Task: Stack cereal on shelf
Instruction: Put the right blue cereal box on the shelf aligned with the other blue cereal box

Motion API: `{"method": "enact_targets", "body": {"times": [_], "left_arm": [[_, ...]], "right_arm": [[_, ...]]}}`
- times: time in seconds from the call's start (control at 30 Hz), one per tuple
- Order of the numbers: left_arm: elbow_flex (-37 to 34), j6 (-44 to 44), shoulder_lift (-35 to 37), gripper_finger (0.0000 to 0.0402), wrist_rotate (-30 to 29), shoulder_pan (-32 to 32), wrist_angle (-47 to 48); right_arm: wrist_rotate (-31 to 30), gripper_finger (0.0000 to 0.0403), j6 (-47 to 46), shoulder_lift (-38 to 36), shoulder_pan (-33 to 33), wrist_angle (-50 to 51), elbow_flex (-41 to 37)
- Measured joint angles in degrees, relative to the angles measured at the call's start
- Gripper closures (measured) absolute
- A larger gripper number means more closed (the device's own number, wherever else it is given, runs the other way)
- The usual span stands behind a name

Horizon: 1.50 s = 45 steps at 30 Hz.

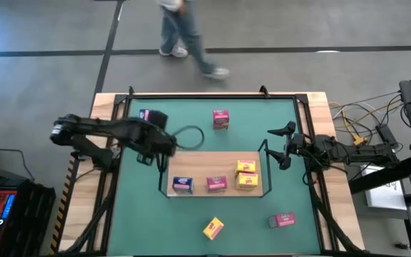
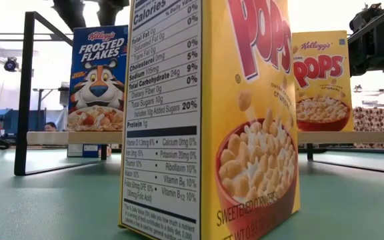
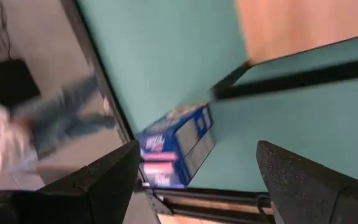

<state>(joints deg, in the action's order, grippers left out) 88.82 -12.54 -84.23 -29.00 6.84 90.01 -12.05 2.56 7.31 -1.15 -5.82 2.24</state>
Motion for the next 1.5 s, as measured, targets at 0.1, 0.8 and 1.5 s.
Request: {"method": "enact_targets", "body": {"times": [0.1, 0.8, 1.5], "left_arm": [[-2.7, 1.8, 3.3, 0.0099, -0.1, -4.3, 0.1], [-7.1, 31.5, 4.6, 0.0099, -8.3, -21.1, -8.5], [-7.1, 51.6, 3.5, 0.0099, -13.1, -22.1, -9.7]], "right_arm": [[0.0, 0.0033, 0.0, 0.0, 0.0, 0.0, 0.0], [0.0, 0.0033, 0.0, 0.0, 0.0, 0.0, 0.0], [0.0, 0.0033, 0.0, 0.0, 0.0, 0.0, 0.0]]}}
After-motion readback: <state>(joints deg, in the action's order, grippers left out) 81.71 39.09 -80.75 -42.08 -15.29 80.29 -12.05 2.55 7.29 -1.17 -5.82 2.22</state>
